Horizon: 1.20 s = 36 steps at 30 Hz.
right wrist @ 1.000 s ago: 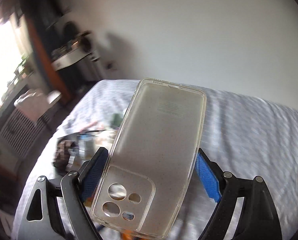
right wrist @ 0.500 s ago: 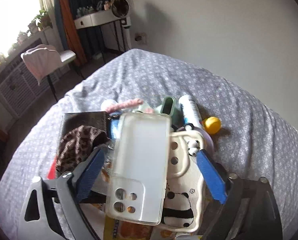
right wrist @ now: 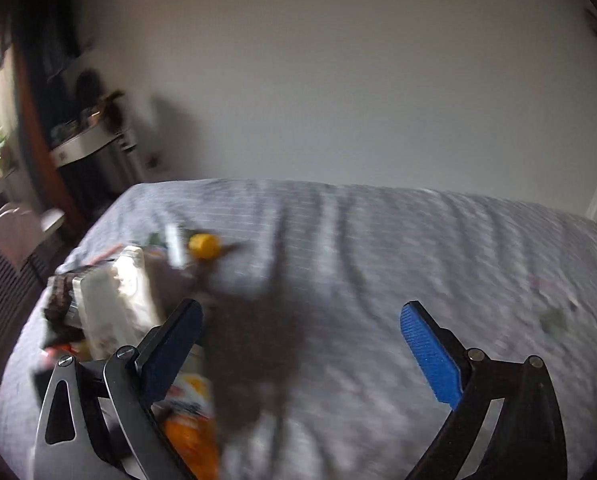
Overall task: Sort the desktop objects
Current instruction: 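Lower the clear case onto the pile and open the right gripper, then move the left tool to the picture card holder and grasp it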
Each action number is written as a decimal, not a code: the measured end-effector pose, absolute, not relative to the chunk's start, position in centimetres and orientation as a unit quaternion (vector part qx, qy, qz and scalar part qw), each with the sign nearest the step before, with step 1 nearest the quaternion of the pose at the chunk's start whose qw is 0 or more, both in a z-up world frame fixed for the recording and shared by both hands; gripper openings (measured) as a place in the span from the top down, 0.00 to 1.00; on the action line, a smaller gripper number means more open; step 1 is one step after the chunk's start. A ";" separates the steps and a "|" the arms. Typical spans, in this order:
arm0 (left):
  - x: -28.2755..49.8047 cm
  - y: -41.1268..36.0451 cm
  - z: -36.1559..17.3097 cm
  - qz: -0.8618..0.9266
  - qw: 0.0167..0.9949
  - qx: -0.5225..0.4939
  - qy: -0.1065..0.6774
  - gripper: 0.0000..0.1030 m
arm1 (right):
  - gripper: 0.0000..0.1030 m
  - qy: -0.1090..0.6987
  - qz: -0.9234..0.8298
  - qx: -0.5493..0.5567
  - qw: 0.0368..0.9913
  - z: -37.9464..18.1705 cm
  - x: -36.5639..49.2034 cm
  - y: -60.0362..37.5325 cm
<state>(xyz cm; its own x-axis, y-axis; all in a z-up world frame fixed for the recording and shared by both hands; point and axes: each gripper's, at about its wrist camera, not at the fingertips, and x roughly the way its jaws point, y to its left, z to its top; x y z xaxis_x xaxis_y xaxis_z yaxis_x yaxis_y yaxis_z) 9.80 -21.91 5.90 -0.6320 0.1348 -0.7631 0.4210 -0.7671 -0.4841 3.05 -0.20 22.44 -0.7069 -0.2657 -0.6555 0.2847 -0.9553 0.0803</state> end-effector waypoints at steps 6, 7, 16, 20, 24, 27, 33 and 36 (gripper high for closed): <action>7.1 -12.1 7.1 -0.876 -0.031 0.447 0.178 0.01 | 0.03 -0.055 -0.937 0.345 -0.006 20.1 6.5 18.3; 7.1 -9.4 7.3 -0.879 -0.063 0.451 0.144 0.01 | 0.03 -0.074 -0.938 0.338 -0.023 19.9 7.1 20.6; 5.4 7.6 11.9 -0.862 -0.258 0.432 -0.061 0.01 | 0.02 -0.215 -0.925 0.265 -0.167 16.5 11.5 33.8; 2.2 12.3 12.9 -0.838 -0.321 0.426 -0.112 0.01 | 0.00 -0.277 -0.908 0.244 -0.197 15.7 12.9 36.9; -1.6 18.9 12.1 -0.818 -0.359 0.416 -0.169 0.01 | 0.00 -0.314 -0.895 0.224 -0.222 15.4 14.2 39.2; -5.1 23.8 10.1 -0.795 -0.376 0.428 -0.208 0.01 | 0.00 -0.354 -0.881 0.227 -0.218 14.4 14.3 40.3; -10.8 29.5 6.9 -0.772 -0.385 0.447 -0.235 0.01 | 0.00 -0.412 -0.854 0.243 -0.204 12.2 13.8 41.2; -13.2 31.3 5.4 -0.774 -0.378 0.450 -0.236 0.01 | 0.00 -0.426 -0.848 0.246 -0.197 11.4 13.5 41.4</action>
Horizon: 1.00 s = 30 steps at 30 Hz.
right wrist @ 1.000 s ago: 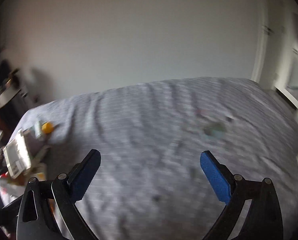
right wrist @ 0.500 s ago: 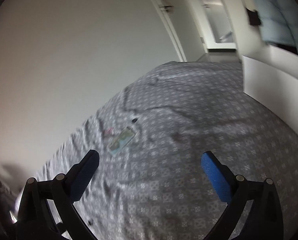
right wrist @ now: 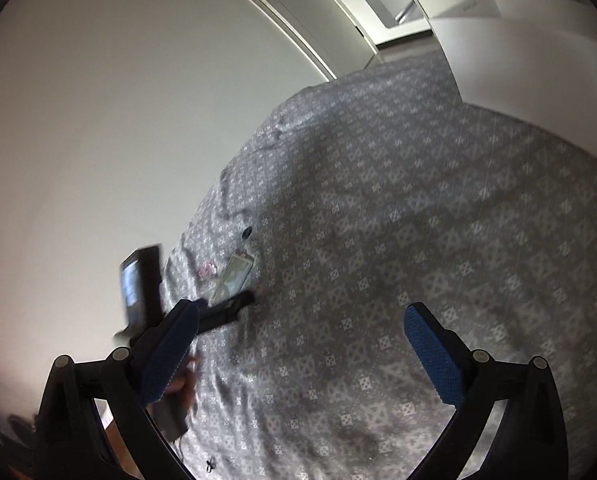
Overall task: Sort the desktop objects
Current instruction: 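Move the left tool to the picture card holder and grasp it, then carry the card holder to the pile and open the left gripper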
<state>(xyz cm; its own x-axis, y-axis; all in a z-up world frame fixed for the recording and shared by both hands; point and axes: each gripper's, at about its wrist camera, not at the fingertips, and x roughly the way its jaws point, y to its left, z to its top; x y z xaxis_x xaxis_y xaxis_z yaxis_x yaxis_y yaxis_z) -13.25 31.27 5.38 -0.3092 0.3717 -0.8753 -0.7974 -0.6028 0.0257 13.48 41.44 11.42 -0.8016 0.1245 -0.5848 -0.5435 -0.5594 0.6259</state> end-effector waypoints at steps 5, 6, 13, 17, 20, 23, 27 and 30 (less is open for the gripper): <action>-13.6 31.6 4.8 0.778 0.393 -0.434 0.229 0.00 | 0.00 0.444 0.837 -0.250 0.198 10.4 13.2 41.9; -13.4 31.4 4.8 0.780 0.394 -0.429 0.228 0.01 | 0.00 0.449 0.834 -0.252 0.198 10.2 13.2 42.0; -12.0 29.3 5.8 0.790 0.395 -0.423 0.203 0.36 | 0.00 0.462 0.826 -0.255 0.198 9.9 13.6 42.3; -10.6 27.9 6.0 0.806 0.371 -0.421 0.188 0.39 | 0.00 0.454 0.830 -0.253 0.203 10.4 13.5 42.2; -9.1 25.3 6.9 0.821 0.348 -0.424 0.158 0.39 | 0.00 0.432 0.841 -0.254 0.204 11.1 13.3 41.8; -6.9 20.9 8.5 0.841 0.319 -0.421 0.121 0.39 | 0.00 0.411 0.850 -0.257 0.205 11.6 13.0 41.3; -3.2 13.0 12.4 0.874 0.265 -0.401 0.077 0.39 | 0.00 0.381 0.860 -0.264 0.213 12.1 12.7 40.5; -0.4 5.5 16.3 0.899 0.217 -0.379 0.039 0.39 | 0.00 0.356 0.868 -0.276 0.210 12.3 12.2 39.5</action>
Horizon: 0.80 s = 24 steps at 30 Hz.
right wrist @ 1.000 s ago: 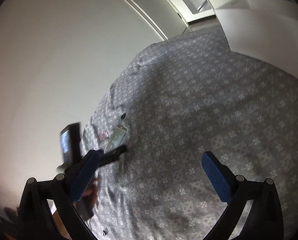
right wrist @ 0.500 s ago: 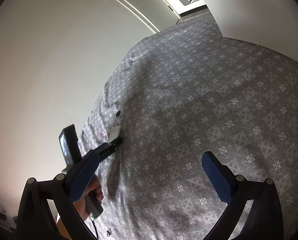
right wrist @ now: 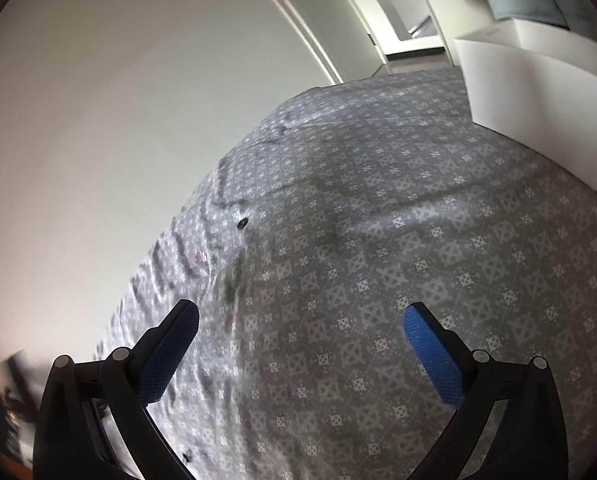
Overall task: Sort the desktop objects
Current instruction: 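Carry the card holder to the pile and open the left gripper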
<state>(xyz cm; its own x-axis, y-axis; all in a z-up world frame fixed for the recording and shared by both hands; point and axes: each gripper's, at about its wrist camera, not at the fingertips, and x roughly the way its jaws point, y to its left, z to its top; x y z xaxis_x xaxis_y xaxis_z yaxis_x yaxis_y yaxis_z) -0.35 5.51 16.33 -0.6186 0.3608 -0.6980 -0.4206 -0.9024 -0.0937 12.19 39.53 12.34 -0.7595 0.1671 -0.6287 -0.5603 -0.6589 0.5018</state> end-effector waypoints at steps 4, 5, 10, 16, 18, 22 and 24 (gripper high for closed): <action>3.2 -5.4 21.6 0.924 0.141 -0.355 0.011 0.39 | 0.00 0.315 0.881 -0.287 0.204 12.9 12.0 37.9; 3.9 -8.2 22.8 0.929 0.119 -0.349 0.006 0.39 | 0.00 0.302 0.885 -0.290 0.204 13.1 12.1 37.4; 6.1 -21.6 26.7 0.947 0.003 -0.320 -0.028 0.39 | 0.00 0.253 0.894 -0.308 0.204 13.4 12.3 35.4; 5.3 -32.4 25.0 0.932 -0.108 -0.340 -0.057 0.39 | 0.00 0.213 0.894 -0.328 0.217 12.7 11.1 34.3; 4.9 -33.9 23.9 0.926 -0.126 -0.351 -0.060 0.39 | 0.00 0.202 0.894 -0.337 0.215 12.4 10.6 33.9; 5.2 -34.9 21.6 0.914 -0.151 -0.371 -0.064 0.22 | 0.00 0.172 0.896 -0.351 0.211 12.0 10.1 32.9; 5.4 -34.6 21.4 0.916 -0.162 -0.363 -0.061 0.01 | 0.00 0.159 0.897 -0.354 0.209 11.9 10.0 32.6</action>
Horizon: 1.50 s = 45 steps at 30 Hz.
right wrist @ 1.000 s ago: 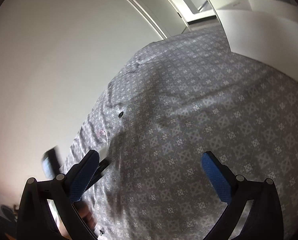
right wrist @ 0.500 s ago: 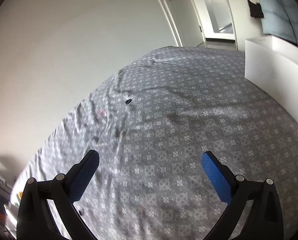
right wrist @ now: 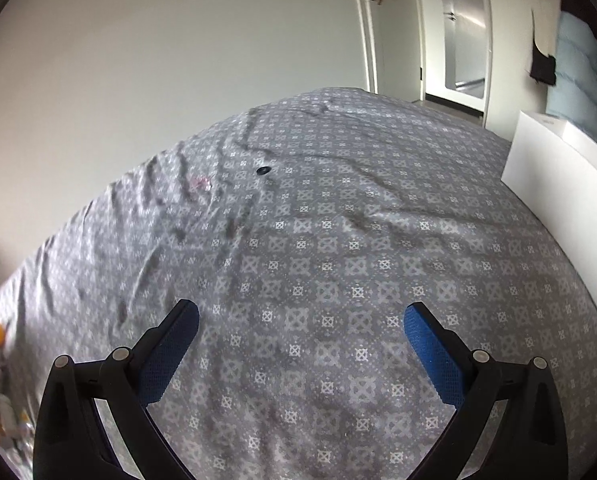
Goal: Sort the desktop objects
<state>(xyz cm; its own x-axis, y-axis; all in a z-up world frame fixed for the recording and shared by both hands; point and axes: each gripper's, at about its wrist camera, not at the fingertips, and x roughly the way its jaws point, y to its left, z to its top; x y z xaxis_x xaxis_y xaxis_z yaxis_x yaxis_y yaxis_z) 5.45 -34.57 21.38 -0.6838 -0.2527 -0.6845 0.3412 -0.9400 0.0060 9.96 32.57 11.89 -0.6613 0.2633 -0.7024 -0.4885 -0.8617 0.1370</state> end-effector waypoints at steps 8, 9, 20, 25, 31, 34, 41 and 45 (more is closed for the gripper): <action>8.7 -30.9 25.1 -0.930 0.169 0.324 0.023 0.00 | 0.00 0.146 0.900 -0.360 0.199 11.6 9.7 32.0; 9.1 -29.8 25.5 -0.936 0.158 0.316 0.018 0.00 | 0.00 0.146 0.902 -0.356 0.193 11.8 9.7 31.8; 8.0 -10.8 17.1 -0.908 -0.032 0.417 0.028 0.00 | 0.00 0.090 0.924 -0.365 0.075 10.6 7.9 24.7; 7.2 -5.4 11.7 -0.906 -0.036 0.421 -0.011 0.00 | 0.00 0.068 0.920 -0.373 0.102 8.3 6.9 23.2; 5.4 -4.7 5.5 -0.894 -0.002 0.445 -0.043 0.00 | 0.00 0.085 0.877 -0.449 0.150 3.0 4.9 25.2; 5.7 -5.8 5.1 -0.901 -0.018 0.434 -0.005 0.00 | 0.00 0.054 0.879 -0.445 0.164 3.0 4.7 24.3; 5.7 -5.6 5.2 -0.901 -0.019 0.433 -0.005 0.00 | 0.00 0.056 0.879 -0.445 0.164 2.8 4.6 23.7; 5.9 -5.6 4.9 -0.901 -0.021 0.434 -0.001 0.00 | 0.00 0.057 0.879 -0.444 0.163 2.9 4.6 23.7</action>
